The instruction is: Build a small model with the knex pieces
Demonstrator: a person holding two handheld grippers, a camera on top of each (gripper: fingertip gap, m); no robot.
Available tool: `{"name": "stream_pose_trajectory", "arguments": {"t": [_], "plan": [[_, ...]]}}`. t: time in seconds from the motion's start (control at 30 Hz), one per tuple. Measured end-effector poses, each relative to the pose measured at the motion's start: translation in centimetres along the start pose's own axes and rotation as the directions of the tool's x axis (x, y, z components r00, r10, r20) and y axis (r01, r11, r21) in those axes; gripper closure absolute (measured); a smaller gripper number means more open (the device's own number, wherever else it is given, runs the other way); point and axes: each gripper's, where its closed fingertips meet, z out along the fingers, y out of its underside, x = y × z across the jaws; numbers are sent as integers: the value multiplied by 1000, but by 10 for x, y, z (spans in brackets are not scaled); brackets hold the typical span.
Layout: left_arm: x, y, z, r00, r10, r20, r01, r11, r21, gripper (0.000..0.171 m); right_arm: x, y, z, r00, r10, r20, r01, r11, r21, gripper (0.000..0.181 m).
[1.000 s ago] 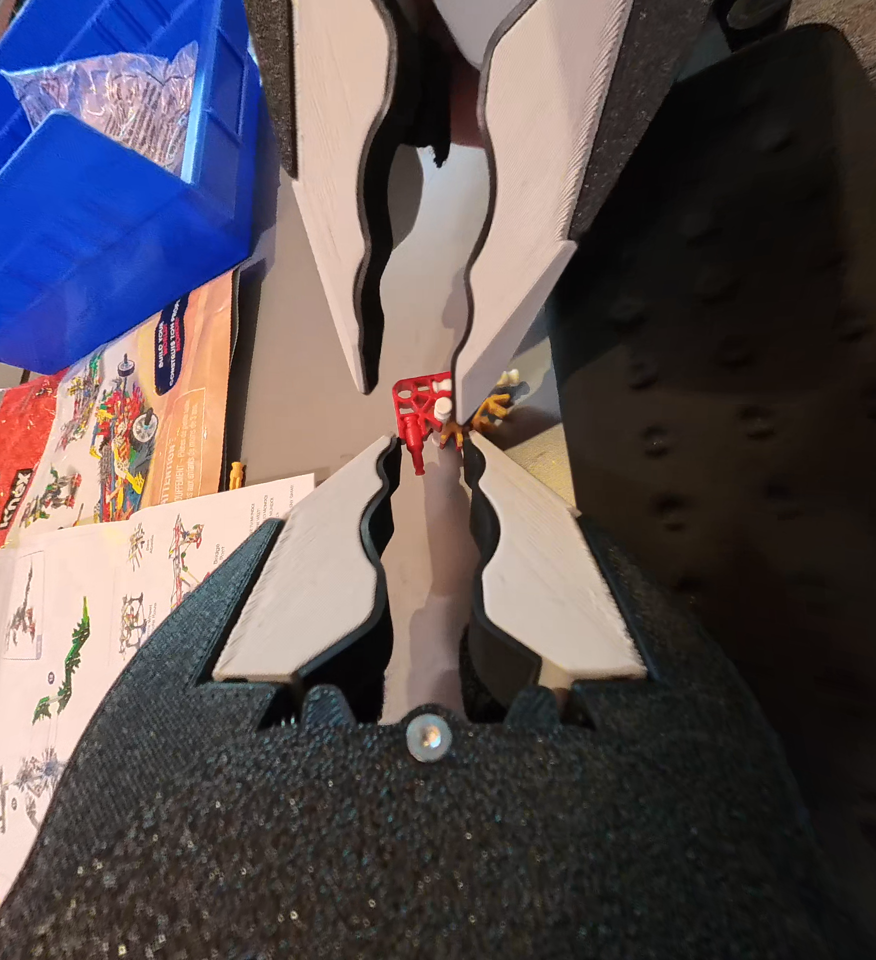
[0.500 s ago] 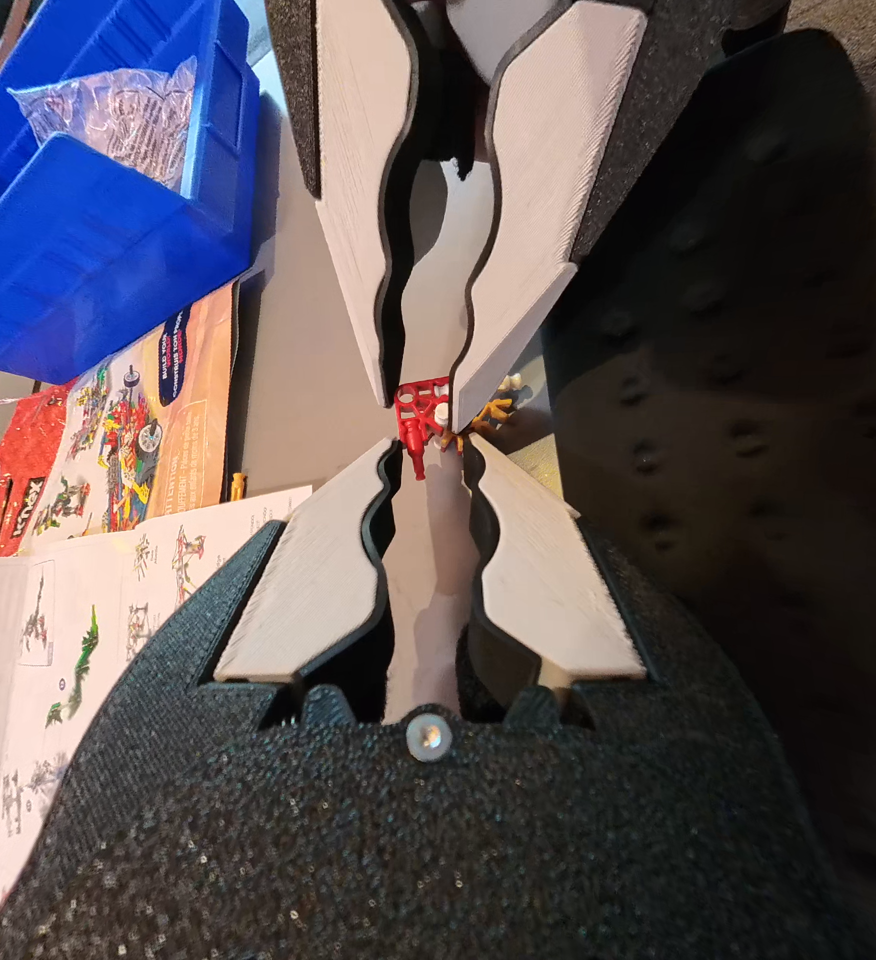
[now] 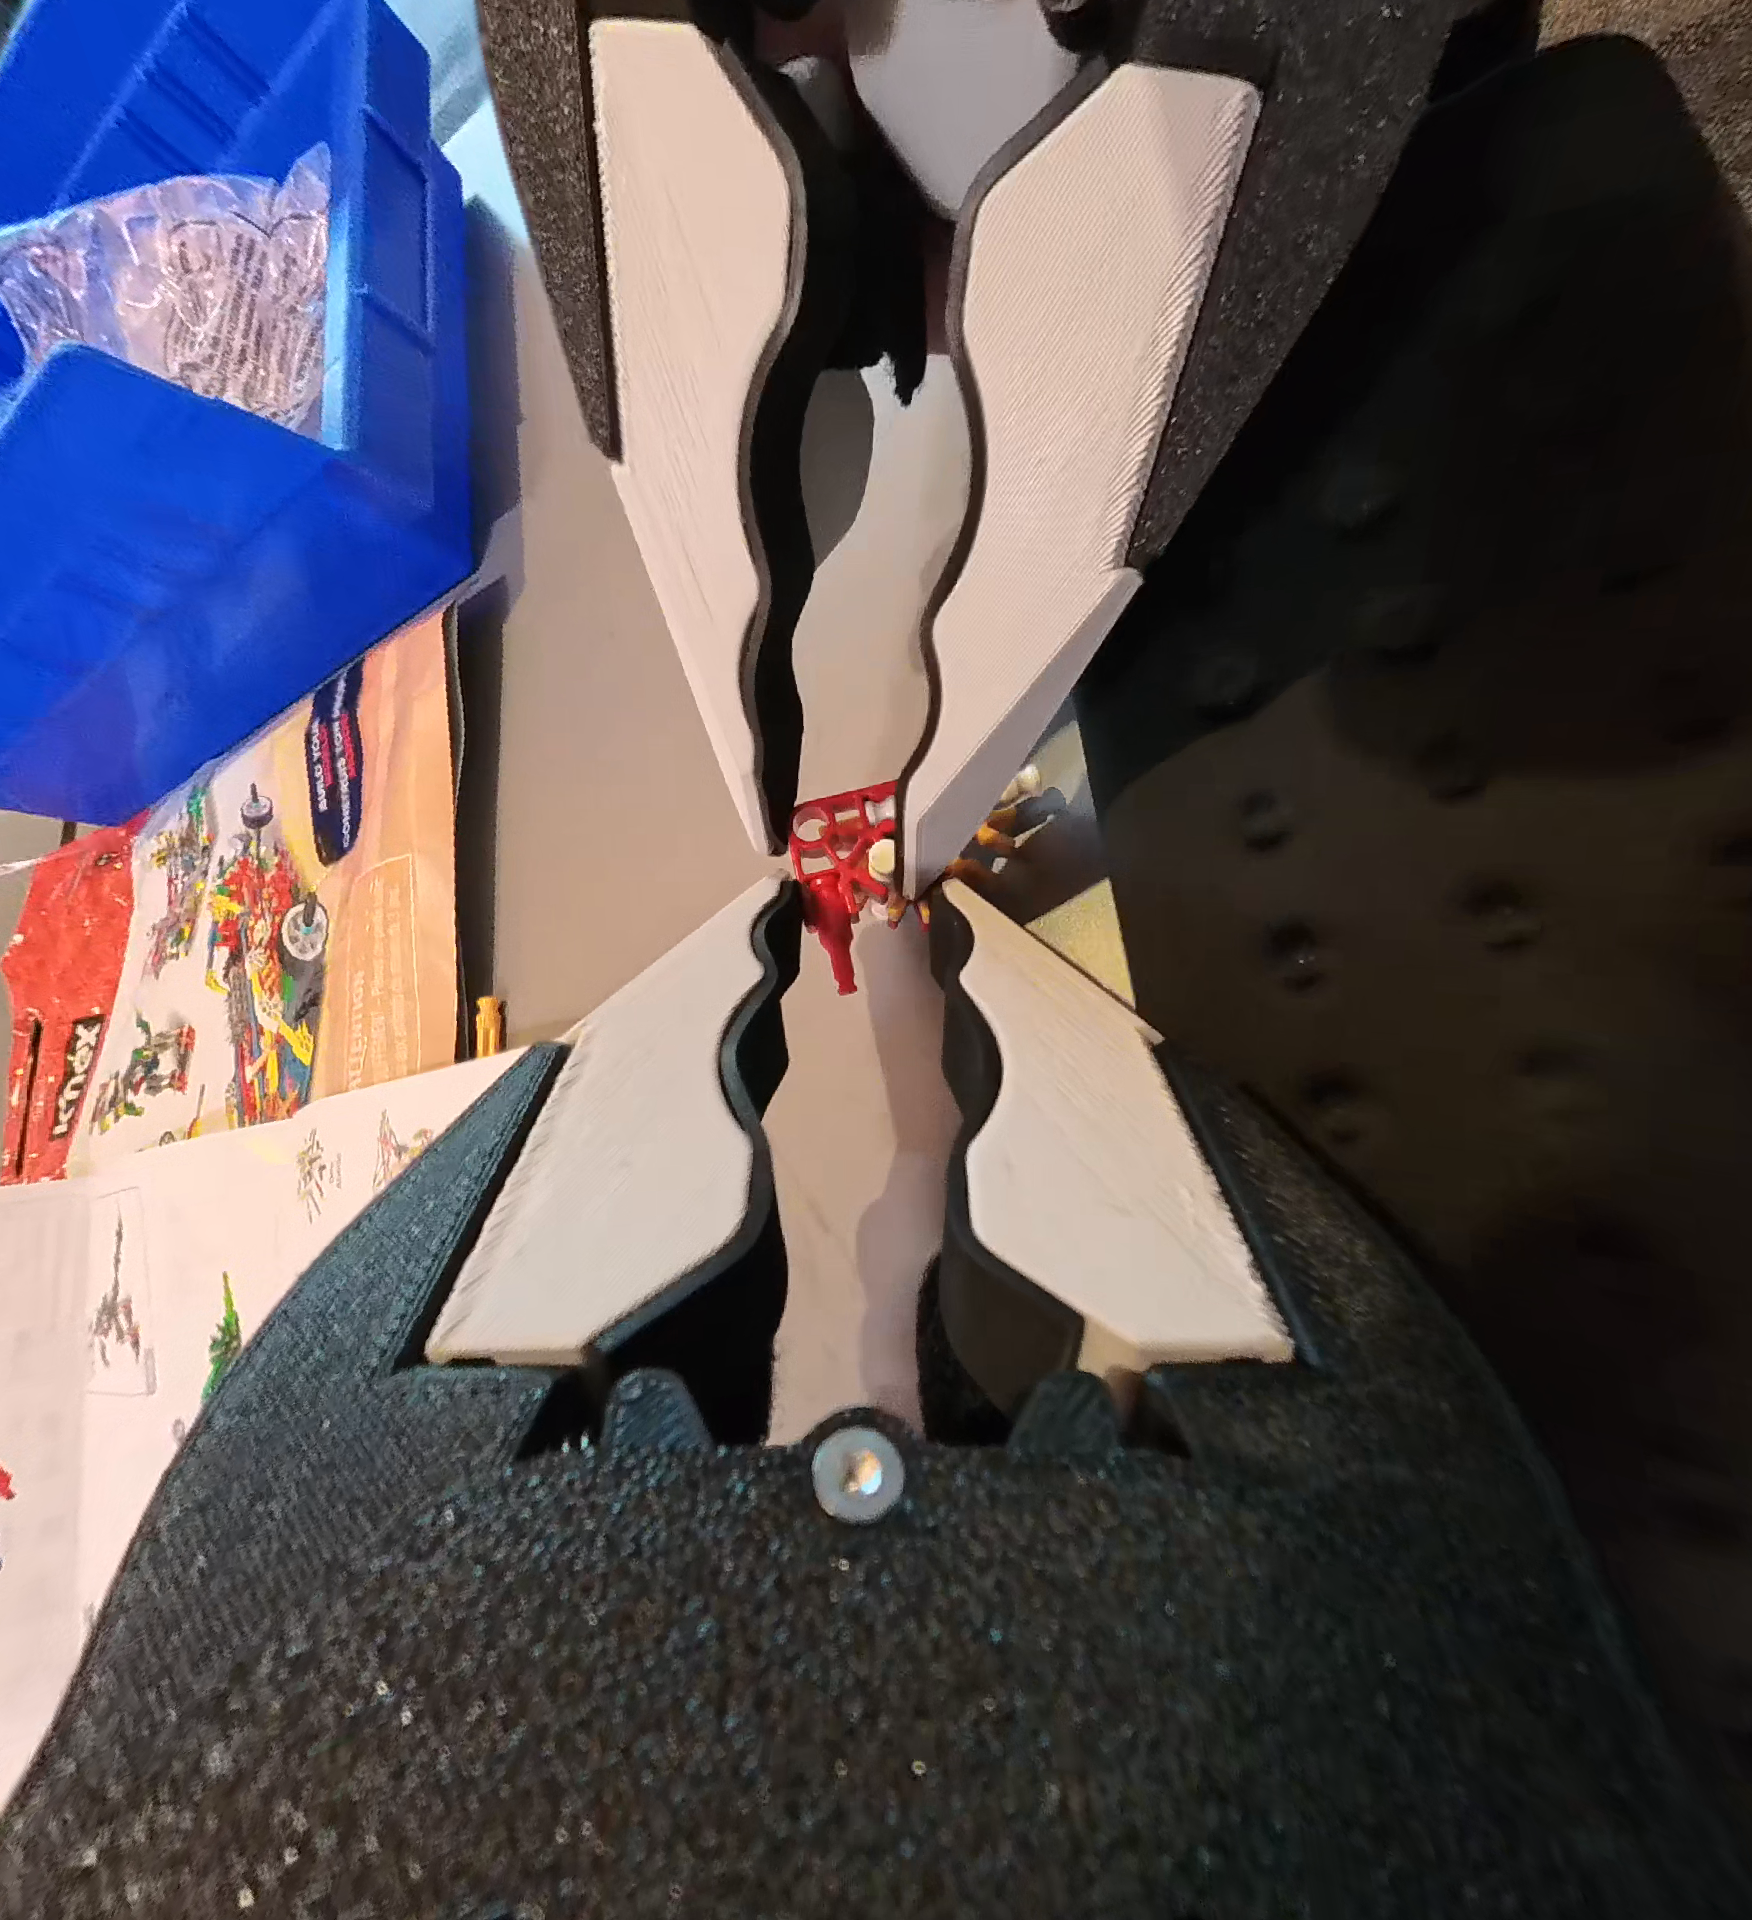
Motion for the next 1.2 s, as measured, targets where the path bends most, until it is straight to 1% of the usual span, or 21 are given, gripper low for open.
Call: {"name": "stream_pose_trajectory", "arguments": {"t": [0.2,0.47,0.53,0.63,0.67,0.73,0.77,0.9,1.03,1.2], "plan": [[1,-2,2,999,44,-12,-44,998,-39,154,-1,0,0,1000,4,-6,-4,1000,15,163],[2,-3,3,996,80,47,-77,995,-63,155,-2,-1,0,999,20,-30,-18,999,46,163],[1,-2,2,995,87,52,-83,994,-70,153,-2,-1,0,999,2,-38,-1,999,37,162],[0,-1,3,994,78,81,-75,996,-41,152,3,3,-2,996,19,-92,-16,999,36,157],[-1,-1,3,994,79,78,-75,996,-47,152,5,4,-2,992,22,-122,-19,999,27,155],[-4,-1,6,993,79,84,-74,996,-56,152,9,6,-3,985,21,-173,-20,1000,7,155],[-6,-1,7,992,91,83,-85,994,-64,152,10,7,-3,983,36,-182,-35,999,5,155],[-6,-2,9,990,109,86,-104,992,-65,151,10,9,-2,987,105,-123,-106,994,2,156],[-5,-3,10,991,113,68,-108,992,-66,151,9,11,-2,987,140,-81,-140,990,-2,156],[-3,-5,11,990,136,47,-132,988,-82,154,6,10,-2,990,132,-52,-132,991,2,158]]}}
